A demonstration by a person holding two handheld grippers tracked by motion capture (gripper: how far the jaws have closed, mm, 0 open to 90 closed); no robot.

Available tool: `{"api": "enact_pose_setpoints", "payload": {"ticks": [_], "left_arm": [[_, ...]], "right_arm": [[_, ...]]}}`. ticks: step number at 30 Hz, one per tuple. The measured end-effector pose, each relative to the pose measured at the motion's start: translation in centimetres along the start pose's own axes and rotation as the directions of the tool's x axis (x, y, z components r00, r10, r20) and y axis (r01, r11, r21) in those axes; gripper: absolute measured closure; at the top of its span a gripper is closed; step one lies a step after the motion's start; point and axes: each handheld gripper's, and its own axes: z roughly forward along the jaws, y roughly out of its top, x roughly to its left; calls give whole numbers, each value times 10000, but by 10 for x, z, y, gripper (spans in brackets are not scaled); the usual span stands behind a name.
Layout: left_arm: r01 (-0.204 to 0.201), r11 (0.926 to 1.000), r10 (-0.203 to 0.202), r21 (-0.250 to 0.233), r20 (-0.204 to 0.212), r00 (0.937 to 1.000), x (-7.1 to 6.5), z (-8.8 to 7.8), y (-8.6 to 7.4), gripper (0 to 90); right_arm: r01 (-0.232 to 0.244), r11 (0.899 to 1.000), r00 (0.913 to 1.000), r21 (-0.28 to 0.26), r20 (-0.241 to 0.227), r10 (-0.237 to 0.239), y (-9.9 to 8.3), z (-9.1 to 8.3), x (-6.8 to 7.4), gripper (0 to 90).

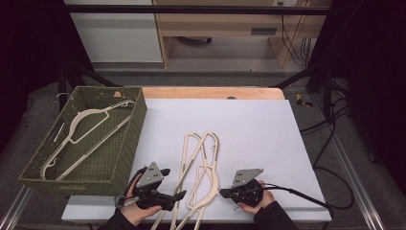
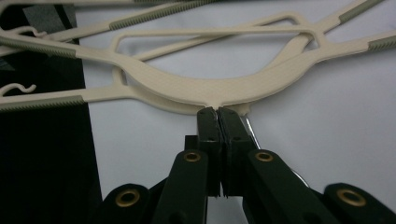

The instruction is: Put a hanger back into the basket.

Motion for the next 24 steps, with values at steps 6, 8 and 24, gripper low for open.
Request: {"api": "enact_pose_setpoints", "payload": {"ticks": [6,8,24], "left_arm": [[-515,9969,492,589,400,9980,-20,16,13,130],[-651,9947,611,798,514,9968,-25,22,17,135],[-1138,9455,865,3049,1016,9911,-55,89,27,474]], "right_arm": [[-79,9999,10000,-133,25,80,9,-11,0,894],[15,9999,10000,-141,3,-15,10,-12,1,894],[237,9997,9995,-95,191,-235,32,-24,10,895]]}}
